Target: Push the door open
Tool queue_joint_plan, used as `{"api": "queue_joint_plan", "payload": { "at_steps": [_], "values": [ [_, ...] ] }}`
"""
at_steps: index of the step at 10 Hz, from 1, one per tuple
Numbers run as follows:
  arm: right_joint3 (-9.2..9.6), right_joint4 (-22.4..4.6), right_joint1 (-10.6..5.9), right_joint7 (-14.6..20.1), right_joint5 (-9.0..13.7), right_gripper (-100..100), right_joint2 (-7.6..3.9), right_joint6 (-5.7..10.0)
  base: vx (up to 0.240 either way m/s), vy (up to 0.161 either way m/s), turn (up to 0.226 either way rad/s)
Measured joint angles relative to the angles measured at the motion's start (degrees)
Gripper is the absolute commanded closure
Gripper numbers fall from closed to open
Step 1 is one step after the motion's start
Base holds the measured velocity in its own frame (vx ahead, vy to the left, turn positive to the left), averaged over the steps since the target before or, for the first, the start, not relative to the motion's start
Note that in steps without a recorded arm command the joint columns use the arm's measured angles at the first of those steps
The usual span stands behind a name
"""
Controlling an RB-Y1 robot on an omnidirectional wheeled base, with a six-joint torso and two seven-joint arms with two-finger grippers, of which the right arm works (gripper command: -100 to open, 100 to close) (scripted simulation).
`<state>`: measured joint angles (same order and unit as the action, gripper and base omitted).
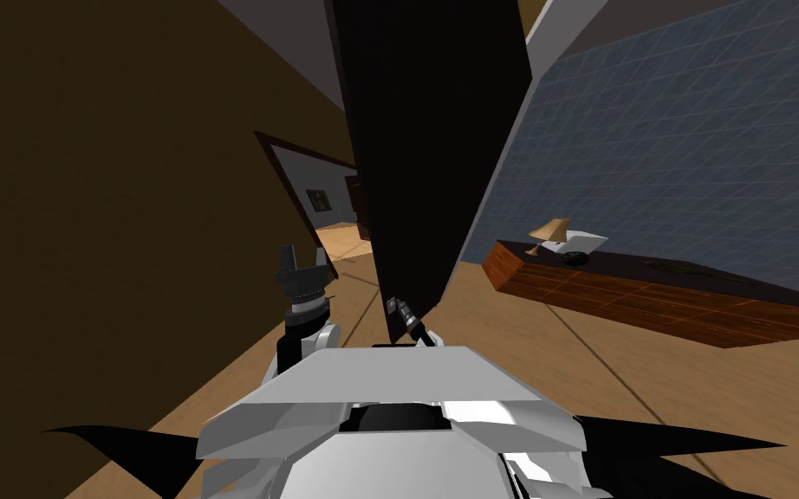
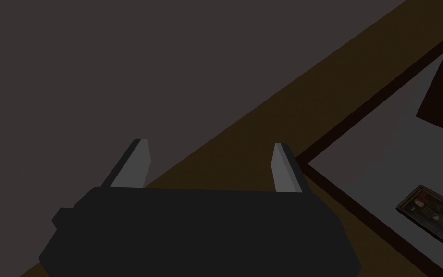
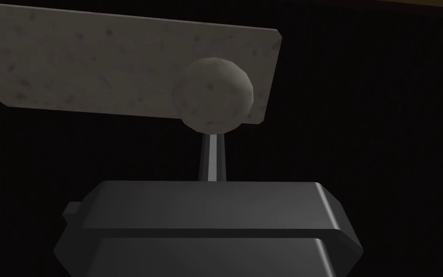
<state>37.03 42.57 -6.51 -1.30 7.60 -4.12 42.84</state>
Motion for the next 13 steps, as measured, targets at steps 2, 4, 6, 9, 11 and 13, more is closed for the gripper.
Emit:
{"api": "queue_joint_plan", "payload": {
  "at_steps": [2,4,6,9,11,13],
  "values": [
    [0.36,0.65,0.30,0.18,0.17,-100,-0.17,-0.01,-0.193,-0.108,-0.003],
    [0.78,1.08,0.61,0.42,0.34,-100,-0.10,0.15,-0.235,-0.097,-0.042],
    [1.30,1.72,1.02,0.77,0.56,-100,0.08,0.37,-0.236,-0.092,-0.039],
    [1.46,1.72,1.27,0.77,0.67,-100,0.36,0.61,0.046,0.038,0.017],
    [1.24,1.34,1.10,0.66,0.71,-100,0.33,0.96,0.193,0.104,0.021],
    [1.01,1.32,1.11,0.51,0.73,-100,0.27,1.17,0.170,0.140,0.021]
  ]
}}
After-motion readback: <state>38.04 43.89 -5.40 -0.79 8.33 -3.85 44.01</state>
